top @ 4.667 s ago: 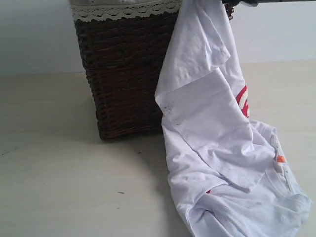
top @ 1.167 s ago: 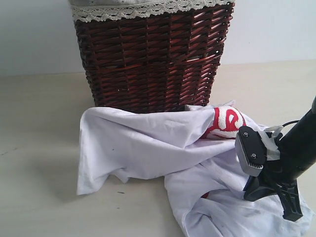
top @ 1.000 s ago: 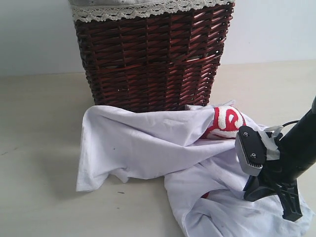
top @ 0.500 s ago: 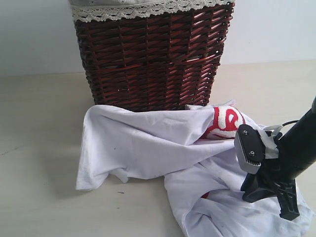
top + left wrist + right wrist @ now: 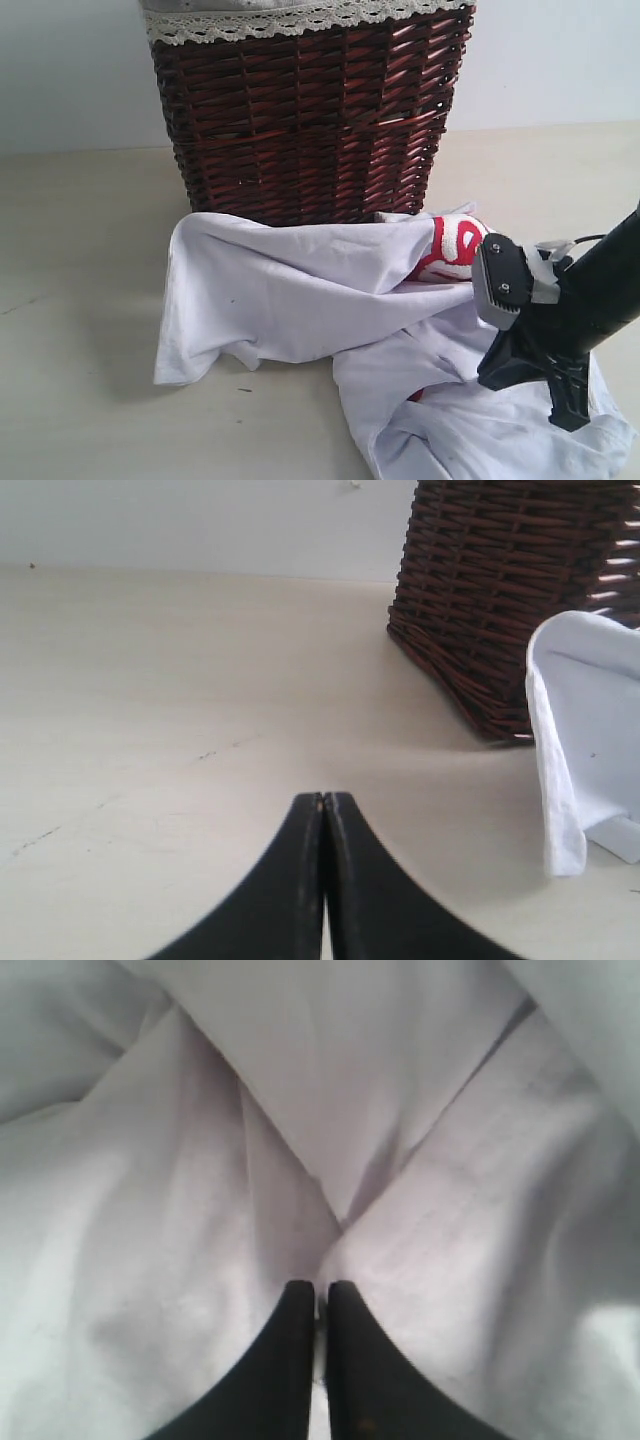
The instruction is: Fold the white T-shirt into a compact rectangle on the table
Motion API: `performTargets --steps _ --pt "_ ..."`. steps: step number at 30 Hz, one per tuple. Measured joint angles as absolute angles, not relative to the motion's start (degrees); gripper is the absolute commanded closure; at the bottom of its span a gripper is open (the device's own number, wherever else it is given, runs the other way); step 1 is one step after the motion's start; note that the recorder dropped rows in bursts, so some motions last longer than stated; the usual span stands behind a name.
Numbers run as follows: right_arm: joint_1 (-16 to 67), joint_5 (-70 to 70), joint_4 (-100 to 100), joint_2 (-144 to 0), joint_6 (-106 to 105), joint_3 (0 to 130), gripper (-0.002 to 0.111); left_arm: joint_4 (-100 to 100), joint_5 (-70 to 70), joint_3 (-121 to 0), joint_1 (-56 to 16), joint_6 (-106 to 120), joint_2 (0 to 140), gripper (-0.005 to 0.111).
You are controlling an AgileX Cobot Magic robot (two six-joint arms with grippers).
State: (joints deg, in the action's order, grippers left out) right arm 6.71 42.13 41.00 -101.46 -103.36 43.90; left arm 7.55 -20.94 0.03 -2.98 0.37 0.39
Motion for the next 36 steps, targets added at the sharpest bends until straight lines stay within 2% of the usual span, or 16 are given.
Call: performTargets --steps 3,8,11,13,18,21,23,25,27,31,34,36 --pt "6.7 45.2 47.1 -94.2 -104.3 43.9 0.108 7.6 -20.9 0.0 -3.0 0.4 0.4 0.107" --pt "7.6 62.3 76.0 -80.9 -110.3 43.9 0.108 7.6 -20.9 0.0 -3.0 0.4 0.4 0.107" --pt "13.8 68.1 89.4 -79.8 -110.7 43.9 0.108 7.6 -20.9 0.0 -3.0 0.4 0.4 0.107" --pt "20.1 68.3 91.9 -79.8 -110.8 43.9 0.108 7.6 -20.9 0.0 -3.0 0.4 0.4 0.107" --pt "29.6 68.2 92.5 -79.8 -110.8 43.9 0.108 7.6 -20.9 0.0 -3.0 0.4 0.4 0.107" --pt "33.8 66.1 92.8 -79.8 -110.8 43.9 0.098 7.6 -20.9 0.0 -3.0 0.4 0.4 0.107" --pt "35.3 64.3 93.0 -79.8 -110.8 43.9 0.083 7.6 -20.9 0.0 -3.0 0.4 0.4 0.107" --pt "35.9 62.5 93.1 -79.8 -110.8 43.9 0.067 7.6 -20.9 0.0 -3.0 0.4 0.4 0.107" --pt "36.0 61.1 93.2 -79.8 -110.8 43.9 0.06 7.6 -20.9 0.0 -3.0 0.4 0.4 0.107" --pt "34.2 59.9 93.2 -78.4 -110.8 43.8 0.06 7.6 -20.9 0.0 -3.0 0.4 0.4 0.107" --pt "29.6 59.8 93.2 -76.2 -109.1 43.8 0.06 7.6 -20.9 0.0 -3.0 0.4 0.4 0.107" --pt "24.7 59.9 92.0 -75.0 -105.0 43.8 0.066 7.6 -20.9 0.0 -3.0 0.4 0.4 0.107"
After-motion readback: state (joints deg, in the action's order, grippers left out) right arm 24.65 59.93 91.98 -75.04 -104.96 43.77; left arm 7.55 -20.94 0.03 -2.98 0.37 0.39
